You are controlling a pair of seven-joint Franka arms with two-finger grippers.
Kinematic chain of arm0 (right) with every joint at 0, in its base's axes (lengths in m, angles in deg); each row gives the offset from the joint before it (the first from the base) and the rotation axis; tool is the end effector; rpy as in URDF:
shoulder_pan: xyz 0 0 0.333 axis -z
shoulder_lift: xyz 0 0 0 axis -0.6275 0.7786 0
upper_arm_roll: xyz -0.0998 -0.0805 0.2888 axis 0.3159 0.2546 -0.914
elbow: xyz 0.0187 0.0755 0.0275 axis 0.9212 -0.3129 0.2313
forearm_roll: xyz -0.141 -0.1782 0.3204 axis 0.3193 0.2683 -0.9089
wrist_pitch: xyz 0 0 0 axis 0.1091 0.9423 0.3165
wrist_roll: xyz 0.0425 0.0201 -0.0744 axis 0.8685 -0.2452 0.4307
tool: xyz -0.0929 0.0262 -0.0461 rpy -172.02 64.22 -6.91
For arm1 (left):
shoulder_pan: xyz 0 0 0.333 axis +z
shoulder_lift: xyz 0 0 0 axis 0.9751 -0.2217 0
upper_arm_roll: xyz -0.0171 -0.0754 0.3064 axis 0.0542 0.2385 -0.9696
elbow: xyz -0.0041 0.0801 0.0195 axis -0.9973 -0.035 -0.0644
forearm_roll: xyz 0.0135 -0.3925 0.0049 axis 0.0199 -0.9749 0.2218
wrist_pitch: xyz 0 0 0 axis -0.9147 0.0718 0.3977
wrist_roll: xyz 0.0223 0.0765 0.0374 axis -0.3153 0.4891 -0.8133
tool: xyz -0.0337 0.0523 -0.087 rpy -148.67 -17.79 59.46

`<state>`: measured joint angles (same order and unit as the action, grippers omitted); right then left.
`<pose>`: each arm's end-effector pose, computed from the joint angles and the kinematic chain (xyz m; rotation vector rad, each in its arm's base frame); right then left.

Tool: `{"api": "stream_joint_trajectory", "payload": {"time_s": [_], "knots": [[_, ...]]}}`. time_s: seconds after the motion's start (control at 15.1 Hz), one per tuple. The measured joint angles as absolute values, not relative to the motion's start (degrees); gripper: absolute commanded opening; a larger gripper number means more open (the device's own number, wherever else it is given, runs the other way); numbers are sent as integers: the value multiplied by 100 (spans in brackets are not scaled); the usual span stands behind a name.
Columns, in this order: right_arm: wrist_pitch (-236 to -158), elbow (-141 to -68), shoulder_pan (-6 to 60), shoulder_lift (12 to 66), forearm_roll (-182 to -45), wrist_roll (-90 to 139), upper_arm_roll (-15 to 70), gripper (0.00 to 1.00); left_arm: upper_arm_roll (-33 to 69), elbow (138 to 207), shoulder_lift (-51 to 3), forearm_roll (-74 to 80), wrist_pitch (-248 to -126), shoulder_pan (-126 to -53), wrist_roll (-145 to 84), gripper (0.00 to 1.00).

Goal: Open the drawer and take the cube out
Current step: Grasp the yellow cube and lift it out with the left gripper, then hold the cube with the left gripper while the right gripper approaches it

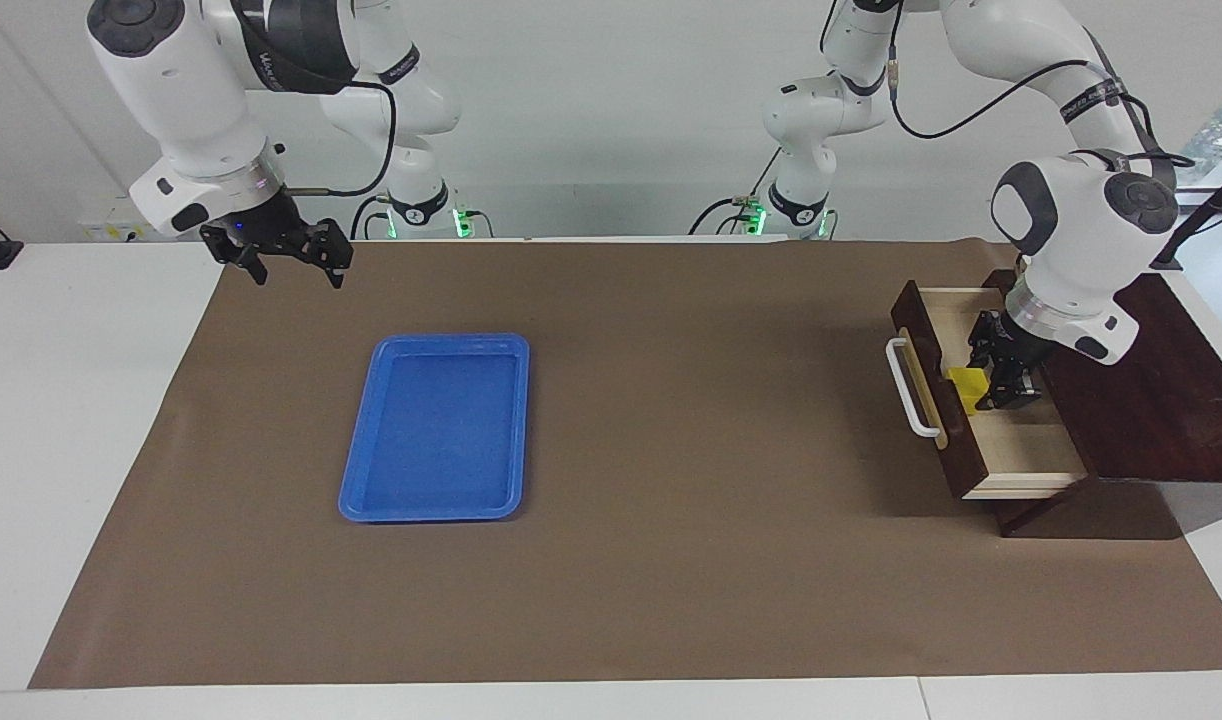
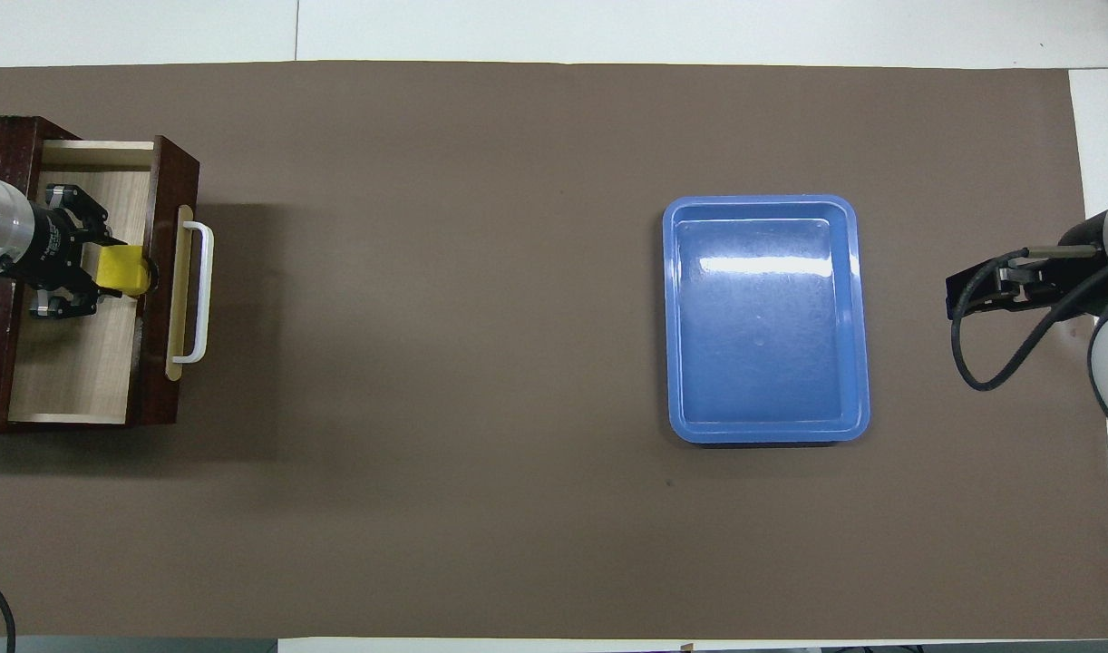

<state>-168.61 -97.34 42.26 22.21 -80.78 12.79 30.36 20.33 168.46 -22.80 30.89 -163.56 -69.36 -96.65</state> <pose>0.5393 0.0056 0.5864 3.0906 -0.0767 -0.1533 0.6038 0.0344 0.4506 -2.3444 -2.0752 -0.0674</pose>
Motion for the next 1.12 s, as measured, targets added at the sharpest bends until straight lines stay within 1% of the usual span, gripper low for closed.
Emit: {"api": "stream_joint_trajectory", "payload": {"time_s": [0.13, 0.33, 0.46, 0.53, 0.86, 0.99, 1.12], "knots": [[-16861, -9731, 4224, 2220, -8078, 1279, 3021, 100, 2031, 16471, -2290, 3103, -16013, -6936, -9664, 0], [-16861, -9730, 4222, 2220, -8078, 1279, 2992, 100, 2080, 15424, -2363, 3056, -14925, -7010, -9654, 0], [-16861, -9731, 4223, 2220, -8167, 1278, 2985, 100, 2090, 14820, -2435, 2971, -14308, -7351, -9832, 0], [-16861, -9733, 4227, 2220, -8316, 1255, 2985, 100, 2096, 14660, -2465, 2967, -14163, -7605, -10156, 0], [-16870, -9933, 4250, 2226, -9153, 305, 3002, 100, 2136, 14535, -2596, 2965, -14092, -9102, -12111, 0], [-17018, -10112, 4233, 2287, -9632, -638, 2994, 100, 2139, 14540, -2638, 2965, -14091, -9520, -12792, 0], [-17286, -10256, 4176, 2480, -10236, -1738, 2981, 100, 2136, 14582, -2704, 2965, -14107, -9765, -13291, 0]]}}
